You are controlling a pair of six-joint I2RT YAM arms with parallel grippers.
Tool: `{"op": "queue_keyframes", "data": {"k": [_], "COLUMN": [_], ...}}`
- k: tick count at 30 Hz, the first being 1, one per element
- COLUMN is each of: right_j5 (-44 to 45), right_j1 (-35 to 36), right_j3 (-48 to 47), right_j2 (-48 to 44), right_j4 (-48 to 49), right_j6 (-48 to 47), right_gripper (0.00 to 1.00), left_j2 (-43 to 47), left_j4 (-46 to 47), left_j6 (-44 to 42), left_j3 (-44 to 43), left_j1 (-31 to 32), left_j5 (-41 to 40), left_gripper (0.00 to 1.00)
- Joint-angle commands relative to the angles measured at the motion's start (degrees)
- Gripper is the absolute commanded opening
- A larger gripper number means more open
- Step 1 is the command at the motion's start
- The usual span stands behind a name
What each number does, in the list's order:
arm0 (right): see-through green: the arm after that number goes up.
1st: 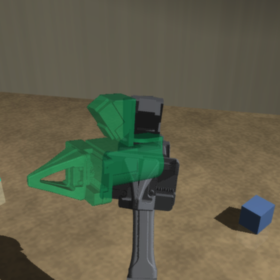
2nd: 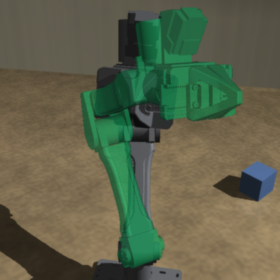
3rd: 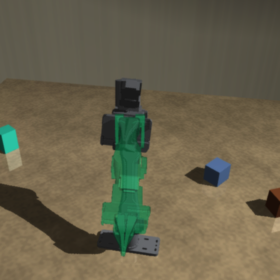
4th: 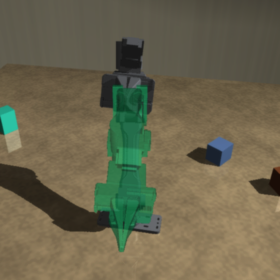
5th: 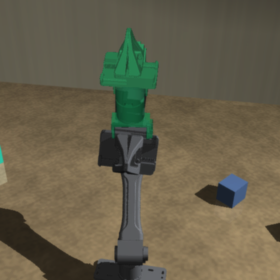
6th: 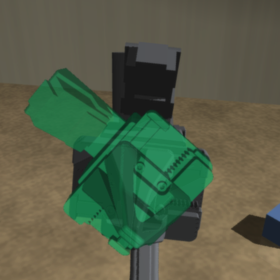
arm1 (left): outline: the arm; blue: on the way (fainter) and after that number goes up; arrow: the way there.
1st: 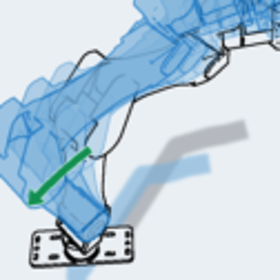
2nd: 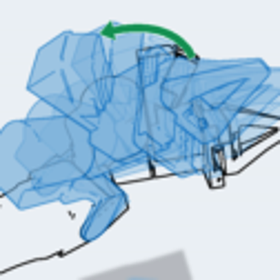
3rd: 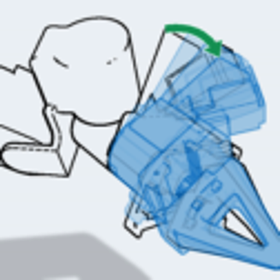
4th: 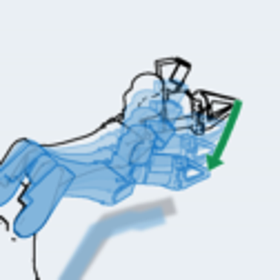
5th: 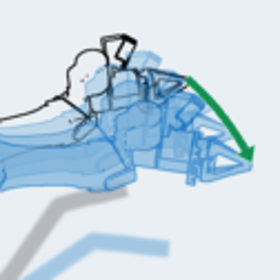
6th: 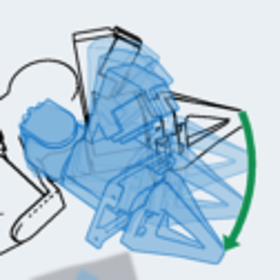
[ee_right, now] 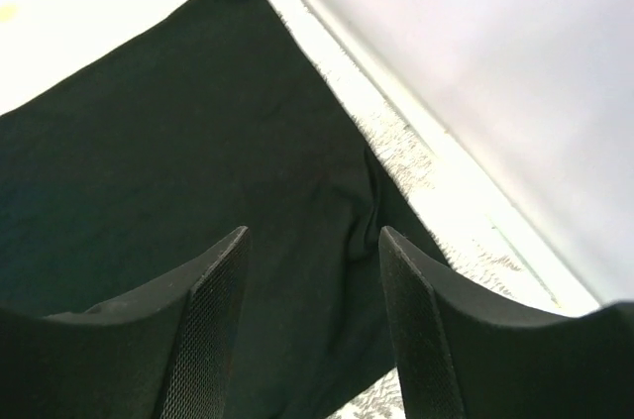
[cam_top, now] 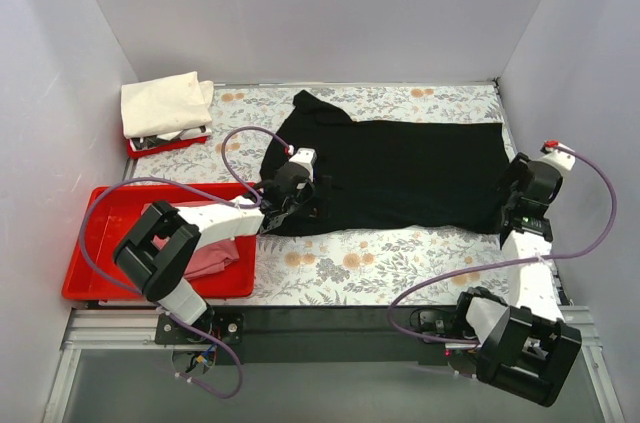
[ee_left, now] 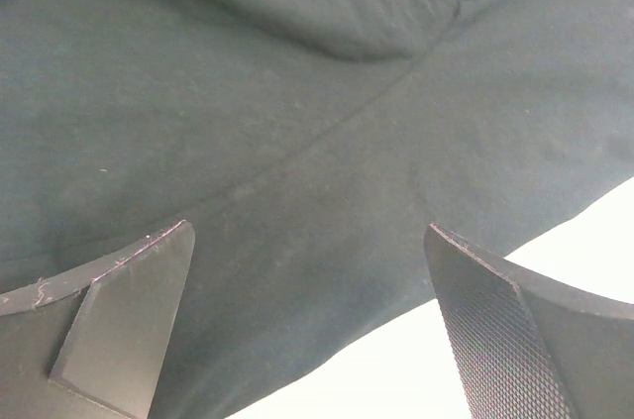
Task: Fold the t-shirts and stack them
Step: Fold the tshirt
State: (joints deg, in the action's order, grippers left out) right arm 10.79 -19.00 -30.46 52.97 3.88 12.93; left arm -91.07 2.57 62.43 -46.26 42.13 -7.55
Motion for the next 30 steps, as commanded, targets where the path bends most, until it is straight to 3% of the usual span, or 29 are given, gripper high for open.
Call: {"op": "queue_keyframes", "data": {"k": [1, 7, 16, 30], "right_j5": [6.51, 6.52, 15.14, 19.54], "right_j1": [0.9, 1.25, 6.79, 6.79], "right_j3": [-5.92, -9.8, -15.06, -15.86], "right_j2": [3.87, 11.26, 28.31, 37.29], "right_j4": [-3.51, -3.79, -2.3, 7.98], "right_j6": [-2.9, -3.7, -4.93, -4.75], "right_gripper": [0.5, 0.5, 0.5, 0.46], "left_j2": [0.71, -0.34, -2.27, -6.84], "left_j4": [2.96, 4.02, 3.85, 3.15], "left_j6": [0.23, -0.47, -1.53, -2.05], "left_j3": [0.99, 1.7, 1.09, -0.23], "left_j1": [-0.12, -0.21, -0.29, -0.56], "left_j5": [3.5, 2.98, 2.98, 2.46], "left_gripper": [0.94, 0.94, 0.94, 0.94]}}
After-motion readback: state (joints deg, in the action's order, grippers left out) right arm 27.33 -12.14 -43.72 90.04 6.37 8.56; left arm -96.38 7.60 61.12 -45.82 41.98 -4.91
